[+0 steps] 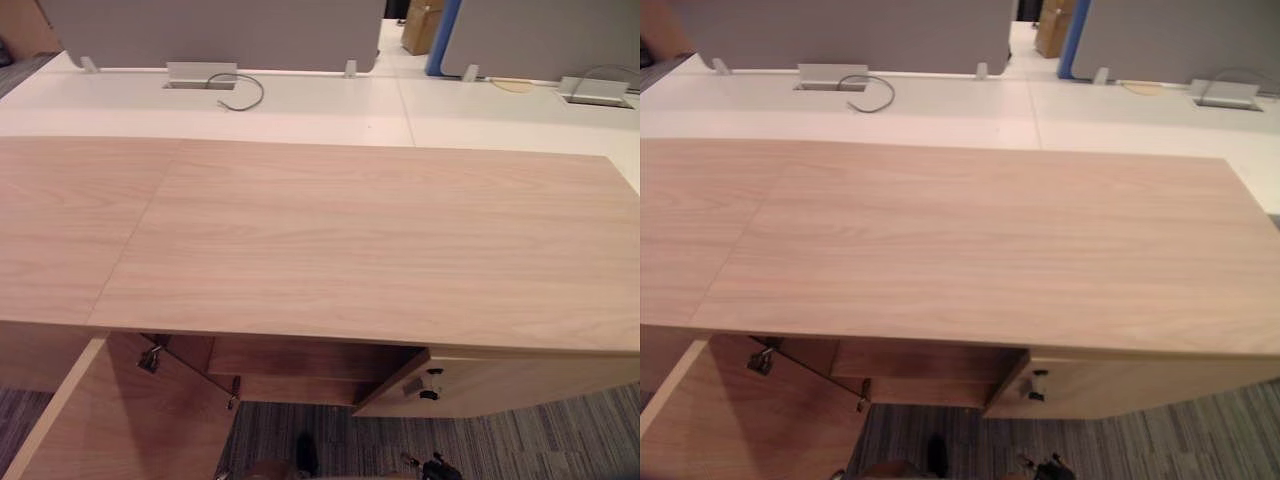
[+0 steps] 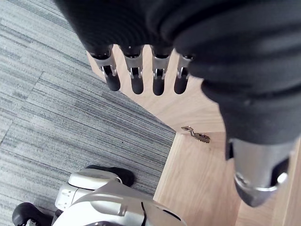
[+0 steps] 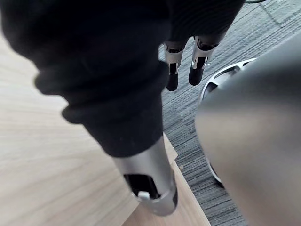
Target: Walk over to the cabinet, pick up the folder, carry it to the office cabinet, place the folder inside the office cabinet, then close the office cabinet door
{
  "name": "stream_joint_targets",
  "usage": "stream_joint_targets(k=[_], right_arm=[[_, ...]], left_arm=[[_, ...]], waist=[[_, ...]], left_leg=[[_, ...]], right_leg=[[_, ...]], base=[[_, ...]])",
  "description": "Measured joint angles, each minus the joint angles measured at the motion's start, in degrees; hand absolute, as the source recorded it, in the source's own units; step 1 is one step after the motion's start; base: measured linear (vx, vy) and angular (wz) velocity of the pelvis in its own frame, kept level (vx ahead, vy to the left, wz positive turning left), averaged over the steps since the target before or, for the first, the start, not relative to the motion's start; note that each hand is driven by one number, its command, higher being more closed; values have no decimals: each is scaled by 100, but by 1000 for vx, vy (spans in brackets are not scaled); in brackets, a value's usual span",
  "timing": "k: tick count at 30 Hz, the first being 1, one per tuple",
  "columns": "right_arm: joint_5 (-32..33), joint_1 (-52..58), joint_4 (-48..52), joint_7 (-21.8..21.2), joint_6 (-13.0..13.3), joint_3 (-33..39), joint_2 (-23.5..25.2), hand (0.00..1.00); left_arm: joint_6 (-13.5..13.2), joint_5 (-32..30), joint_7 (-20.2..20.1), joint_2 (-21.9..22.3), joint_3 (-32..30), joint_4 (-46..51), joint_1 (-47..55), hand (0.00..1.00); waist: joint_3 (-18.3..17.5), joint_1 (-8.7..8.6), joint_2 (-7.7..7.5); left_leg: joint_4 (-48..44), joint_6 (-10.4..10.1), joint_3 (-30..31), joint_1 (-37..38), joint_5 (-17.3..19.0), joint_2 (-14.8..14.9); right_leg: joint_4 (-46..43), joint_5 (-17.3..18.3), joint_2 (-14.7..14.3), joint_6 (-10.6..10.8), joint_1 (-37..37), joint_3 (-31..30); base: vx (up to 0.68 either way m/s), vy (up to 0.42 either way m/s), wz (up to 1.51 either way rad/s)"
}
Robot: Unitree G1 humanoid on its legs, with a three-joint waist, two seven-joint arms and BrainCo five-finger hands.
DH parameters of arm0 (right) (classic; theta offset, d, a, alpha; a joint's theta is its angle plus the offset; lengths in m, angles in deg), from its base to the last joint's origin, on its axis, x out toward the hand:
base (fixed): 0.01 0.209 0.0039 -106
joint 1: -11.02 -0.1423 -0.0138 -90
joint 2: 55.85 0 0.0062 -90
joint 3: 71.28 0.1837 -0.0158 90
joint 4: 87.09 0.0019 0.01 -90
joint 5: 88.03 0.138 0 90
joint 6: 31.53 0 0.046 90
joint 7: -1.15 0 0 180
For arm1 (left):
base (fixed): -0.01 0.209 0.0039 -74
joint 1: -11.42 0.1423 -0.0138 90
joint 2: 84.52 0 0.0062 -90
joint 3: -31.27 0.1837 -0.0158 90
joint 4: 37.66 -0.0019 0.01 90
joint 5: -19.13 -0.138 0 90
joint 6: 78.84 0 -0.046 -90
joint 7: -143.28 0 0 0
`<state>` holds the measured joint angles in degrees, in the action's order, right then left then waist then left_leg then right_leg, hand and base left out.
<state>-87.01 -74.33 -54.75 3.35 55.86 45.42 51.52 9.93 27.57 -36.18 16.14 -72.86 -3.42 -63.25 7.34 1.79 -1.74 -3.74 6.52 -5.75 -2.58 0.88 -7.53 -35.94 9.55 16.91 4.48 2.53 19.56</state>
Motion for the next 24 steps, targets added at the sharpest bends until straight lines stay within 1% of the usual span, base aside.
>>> stream_joint_targets(k=[1,2,3,5,6,7,8,10,11,12,13,14,16,18,19,21,24], right_arm=[[4,20,52,0,-1,-37,0,0],[-1,79,181,0,1,-150,-7,0],[2,100,247,-1,10,-198,0,0],[3,108,288,-27,16,-207,15,0],[10,108,281,-28,-23,-207,20,0],[11,174,239,-29,-55,-163,-3,0],[25,184,216,-13,-90,-138,-5,0],[160,222,155,29,-235,-98,-1,0],[189,243,157,25,-231,-115,7,0],[266,259,108,-2,-258,-121,4,0],[352,269,44,-50,-305,-92,-43,0],[376,274,47,-63,-304,-95,-60,0],[450,295,-3,-63,-288,-113,-81,0],[463,393,-109,-55,-275,-110,-101,0],[464,401,-152,-49,-256,-109,-103,0],[461,373,-290,-33,-192,-109,-130,0],[457,338,-379,-7,-191,-99,-137,0]], left_arm=[[-2,-8,0,-3,4,0,-12,0],[-2,-24,0,-2,9,1,-14,0],[-18,-41,0,8,7,1,-18,0],[-30,-141,2,9,-4,2,-54,0],[-34,-156,6,18,-20,4,-62,0],[-37,-172,12,31,-85,5,-66,0],[-37,-188,16,39,-120,5,-65,0],[-38,-256,24,51,-266,11,-67,0],[-38,-279,26,50,-295,16,-74,0],[-34,-298,38,55,-353,6,-96,0],[-36,-290,69,138,-431,4,-95,0],[-38,-272,85,167,-457,-1,-95,0],[-42,-184,140,173,-542,-90,-149,0],[-48,-92,157,162,-531,-130,-179,0],[-48,-86,159,159,-530,-132,-186,0],[-46,18,175,114,-490,-211,-198,0],[-45,64,177,63,-400,-215,-199,0]], waist=[[20,-31,36],[27,-46,45],[30,-17,51],[25,-30,60],[16,-32,66],[5,-14,53],[-14,-18,43],[-87,9,-49],[-110,12,-85],[-163,26,-134],[-227,80,-39],[-225,85,-44],[-250,19,4],[-287,-2,-34],[-288,1,-32],[-307,-14,-28],[-305,-9,-28]], left_leg=[[-51,0,137,5,14,16],[-119,-23,319,30,45,35],[-198,-58,530,66,83,69],[-426,-168,974,20,194,148],[-570,-235,1178,-63,274,201],[-802,-344,1459,-198,405,255],[-889,-404,1550,-255,450,270],[-1144,-587,1741,-471,575,280],[-1235,-647,1772,-559,619,274],[-1430,-747,1810,-706,710,299],[-1515,-887,1815,-838,794,472],[-1510,-926,1836,-870,785,551],[-1244,-1106,1986,-744,633,809],[-953,-1201,2182,-578,453,880],[-861,-1227,2244,-544,390,890],[-431,-1289,2539,-534,47,892],[-113,-1338,2790,-534,-214,878]], right_leg=[[-240,36,18,-22,96,-140],[-416,64,13,5,179,-318],[-464,112,6,71,275,-607],[-200,123,-88,94,357,-1188],[-7,120,-172,102,370,-1415],[370,105,-309,138,344,-1680],[548,105,-320,153,342,-1679],[1246,33,-350,255,325,-1573],[1460,-108,-360,265,296,-1488],[1713,-228,-384,432,226,-1301],[1949,-132,-557,360,204,-1235],[2051,-112,-644,324,203,-1193],[2193,-77,-886,225,84,-1007],[2303,-67,-957,149,-95,-803],[2349,-72,-969,125,-133,-732],[2529,-145,-988,11,-168,-469],[2648,-198,-986,31,-214,-212]], base=[[83,-48,94],[76,-79,94],[84,-113,114],[58,-142,116],[35,-192,122],[18,-235,104],[20,-261,85],[28,-304,47],[34,-406,35],[32,-432,9],[10,-496,-4],[-9,-453,-21],[-38,-359,9],[-40,-207,44],[-56,-154,52],[-77,-87,60],[-70,-22,57]])
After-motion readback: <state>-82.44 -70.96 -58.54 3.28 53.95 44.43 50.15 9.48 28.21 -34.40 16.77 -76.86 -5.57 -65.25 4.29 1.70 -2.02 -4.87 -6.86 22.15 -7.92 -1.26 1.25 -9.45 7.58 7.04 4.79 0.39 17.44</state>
